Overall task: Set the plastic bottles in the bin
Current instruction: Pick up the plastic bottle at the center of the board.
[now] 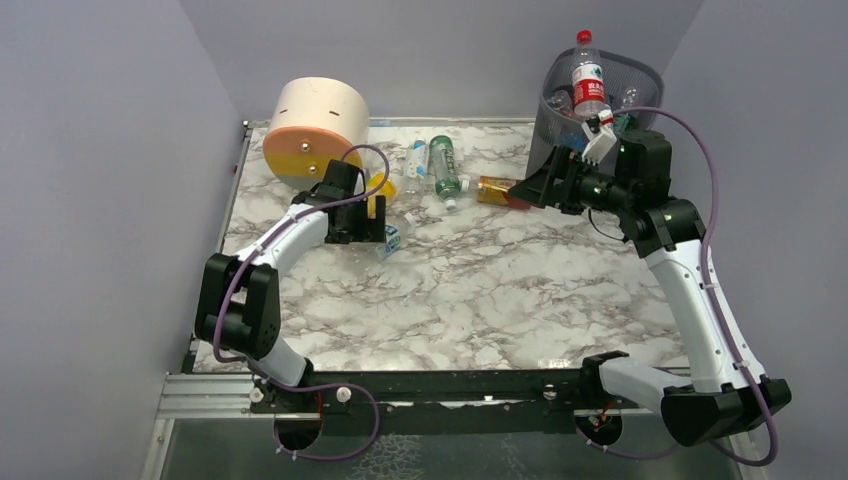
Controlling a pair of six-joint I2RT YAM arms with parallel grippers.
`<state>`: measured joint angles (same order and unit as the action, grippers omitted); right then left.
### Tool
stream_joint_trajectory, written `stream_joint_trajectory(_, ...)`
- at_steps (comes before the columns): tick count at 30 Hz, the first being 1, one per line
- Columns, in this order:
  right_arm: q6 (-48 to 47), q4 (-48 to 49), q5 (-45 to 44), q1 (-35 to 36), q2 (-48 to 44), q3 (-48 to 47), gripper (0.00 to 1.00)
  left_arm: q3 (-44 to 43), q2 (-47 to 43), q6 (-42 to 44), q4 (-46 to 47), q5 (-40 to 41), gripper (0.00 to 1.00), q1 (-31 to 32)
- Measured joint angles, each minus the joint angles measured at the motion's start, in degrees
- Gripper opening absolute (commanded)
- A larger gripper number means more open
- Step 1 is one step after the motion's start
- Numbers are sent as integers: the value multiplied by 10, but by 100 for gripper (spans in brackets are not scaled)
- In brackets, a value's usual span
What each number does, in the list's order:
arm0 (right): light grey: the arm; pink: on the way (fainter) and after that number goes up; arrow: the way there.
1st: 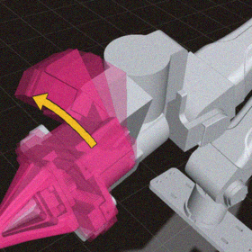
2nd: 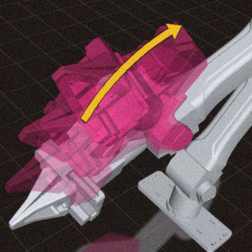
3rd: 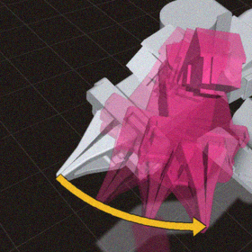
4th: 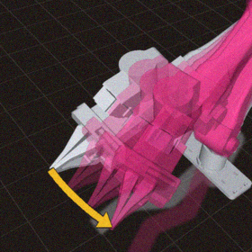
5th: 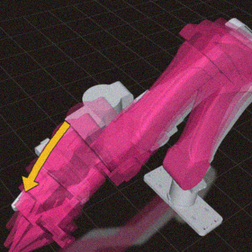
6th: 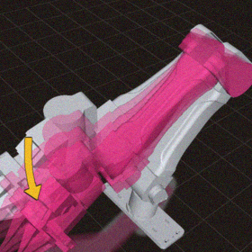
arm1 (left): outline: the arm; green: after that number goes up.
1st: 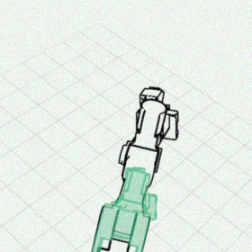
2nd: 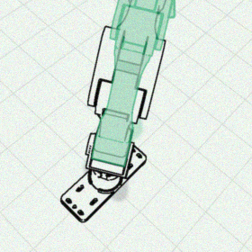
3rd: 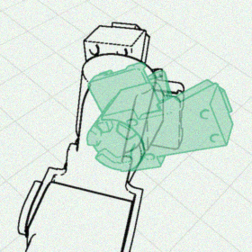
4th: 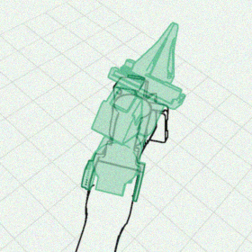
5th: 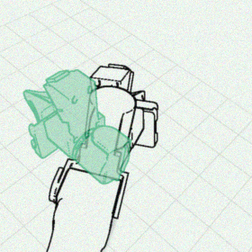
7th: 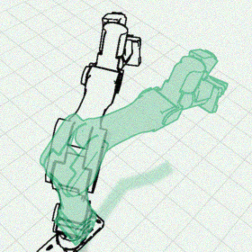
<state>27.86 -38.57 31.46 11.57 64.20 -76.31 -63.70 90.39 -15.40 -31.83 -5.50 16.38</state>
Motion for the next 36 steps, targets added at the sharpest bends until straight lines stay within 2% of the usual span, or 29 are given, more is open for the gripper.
stream_joint_trajectory(8,3,17,7,5,-1,29,94,78,-65,-28,3,-47,97,2)
stream_joint_trajectory(15,9,29,11,12,-2,59,94,112,-120,-51,5,-57,99,10)
stream_joint_trajectory(27,11,41,11,20,-18,91,94,116,-101,-77,23,-53,99,49)
stream_joint_trajectory(36,11,46,11,24,-18,100,94,116,-57,-87,32,-8,99,100)
